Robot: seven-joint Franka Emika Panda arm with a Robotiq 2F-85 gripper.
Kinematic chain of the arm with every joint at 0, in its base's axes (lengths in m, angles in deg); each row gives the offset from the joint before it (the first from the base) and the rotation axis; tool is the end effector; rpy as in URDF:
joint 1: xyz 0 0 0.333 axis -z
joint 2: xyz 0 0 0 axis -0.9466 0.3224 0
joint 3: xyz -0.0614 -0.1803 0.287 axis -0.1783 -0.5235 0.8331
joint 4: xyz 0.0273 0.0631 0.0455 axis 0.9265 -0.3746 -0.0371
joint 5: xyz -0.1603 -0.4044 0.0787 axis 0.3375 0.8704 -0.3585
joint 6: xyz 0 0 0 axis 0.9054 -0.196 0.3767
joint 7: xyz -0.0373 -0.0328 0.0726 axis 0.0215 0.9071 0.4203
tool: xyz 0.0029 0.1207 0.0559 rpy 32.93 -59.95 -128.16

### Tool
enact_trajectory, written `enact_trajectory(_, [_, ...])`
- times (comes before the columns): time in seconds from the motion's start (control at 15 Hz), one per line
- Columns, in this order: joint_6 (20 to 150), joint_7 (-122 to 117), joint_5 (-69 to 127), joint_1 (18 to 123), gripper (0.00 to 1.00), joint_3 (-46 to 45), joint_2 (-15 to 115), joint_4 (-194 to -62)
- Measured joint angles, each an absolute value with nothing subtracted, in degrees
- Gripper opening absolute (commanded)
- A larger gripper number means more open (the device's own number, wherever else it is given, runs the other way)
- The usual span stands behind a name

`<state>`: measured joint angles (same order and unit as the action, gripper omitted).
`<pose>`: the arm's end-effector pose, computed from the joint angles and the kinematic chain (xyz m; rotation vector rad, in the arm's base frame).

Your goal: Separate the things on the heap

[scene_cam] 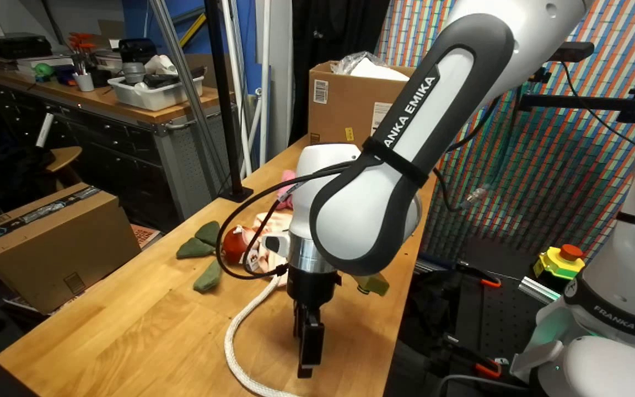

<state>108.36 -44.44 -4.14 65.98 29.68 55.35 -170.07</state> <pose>0.4709 0.2822 0.1443 -2.6203 -0.9148 -0.0694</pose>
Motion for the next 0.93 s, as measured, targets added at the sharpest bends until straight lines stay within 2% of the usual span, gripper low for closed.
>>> enact_trajectory(0.33, [115.14,-33.91,11.32,63.32,1.00,24.80,55.27,-171.07])
enact_trajectory(0.93, [115.49,-14.95,33.23,56.60,1.00,15.26,48.75,-171.15])
